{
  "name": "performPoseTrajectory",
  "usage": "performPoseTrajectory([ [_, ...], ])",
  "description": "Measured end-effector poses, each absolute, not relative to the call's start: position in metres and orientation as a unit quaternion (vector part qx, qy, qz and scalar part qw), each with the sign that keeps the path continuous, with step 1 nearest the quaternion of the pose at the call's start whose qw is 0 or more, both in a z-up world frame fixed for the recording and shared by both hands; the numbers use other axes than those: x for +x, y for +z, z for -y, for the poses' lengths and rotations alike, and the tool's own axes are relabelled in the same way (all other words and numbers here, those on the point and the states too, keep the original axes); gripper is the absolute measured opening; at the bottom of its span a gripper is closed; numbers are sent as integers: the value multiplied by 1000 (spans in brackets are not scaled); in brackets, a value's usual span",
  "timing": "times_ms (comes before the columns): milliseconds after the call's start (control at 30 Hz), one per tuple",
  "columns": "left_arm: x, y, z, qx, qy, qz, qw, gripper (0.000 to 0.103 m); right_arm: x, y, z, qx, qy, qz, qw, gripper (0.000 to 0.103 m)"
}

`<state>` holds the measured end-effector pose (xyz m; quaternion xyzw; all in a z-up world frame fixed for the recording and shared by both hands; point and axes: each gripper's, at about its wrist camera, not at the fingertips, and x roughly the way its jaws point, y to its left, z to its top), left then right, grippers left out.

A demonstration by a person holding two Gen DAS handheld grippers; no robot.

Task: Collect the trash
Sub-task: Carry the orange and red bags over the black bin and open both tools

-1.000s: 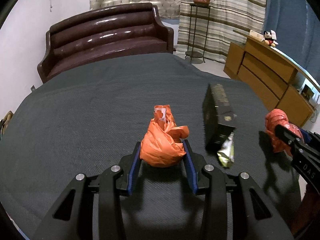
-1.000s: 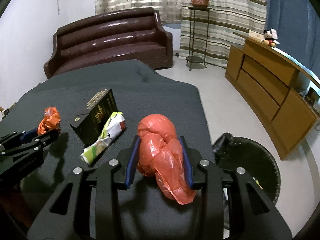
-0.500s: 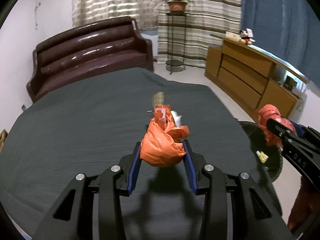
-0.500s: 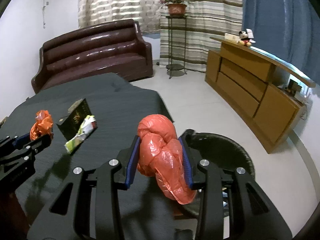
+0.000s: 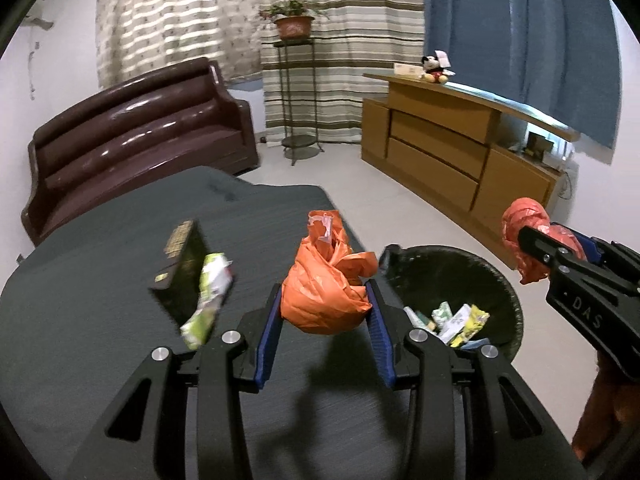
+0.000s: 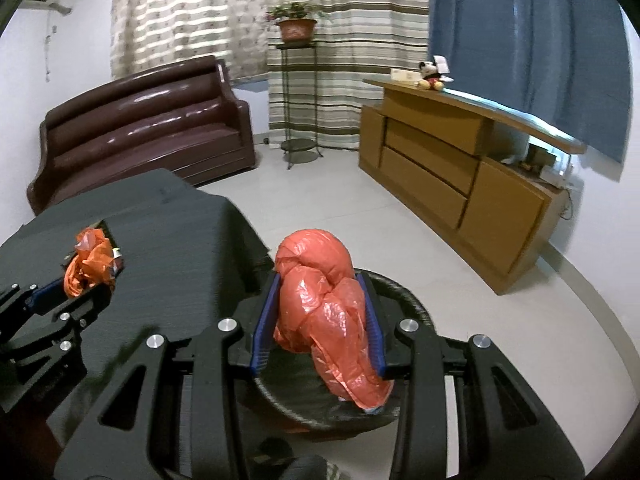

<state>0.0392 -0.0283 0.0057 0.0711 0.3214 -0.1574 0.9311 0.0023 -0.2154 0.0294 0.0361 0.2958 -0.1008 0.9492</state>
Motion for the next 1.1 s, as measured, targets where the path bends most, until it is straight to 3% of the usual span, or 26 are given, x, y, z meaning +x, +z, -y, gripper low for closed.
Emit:
performPoseTrajectory([
  [1100,74,-21,116,112,-182,-340,916,41,23,-3,275,74,-155,-312,934,38],
])
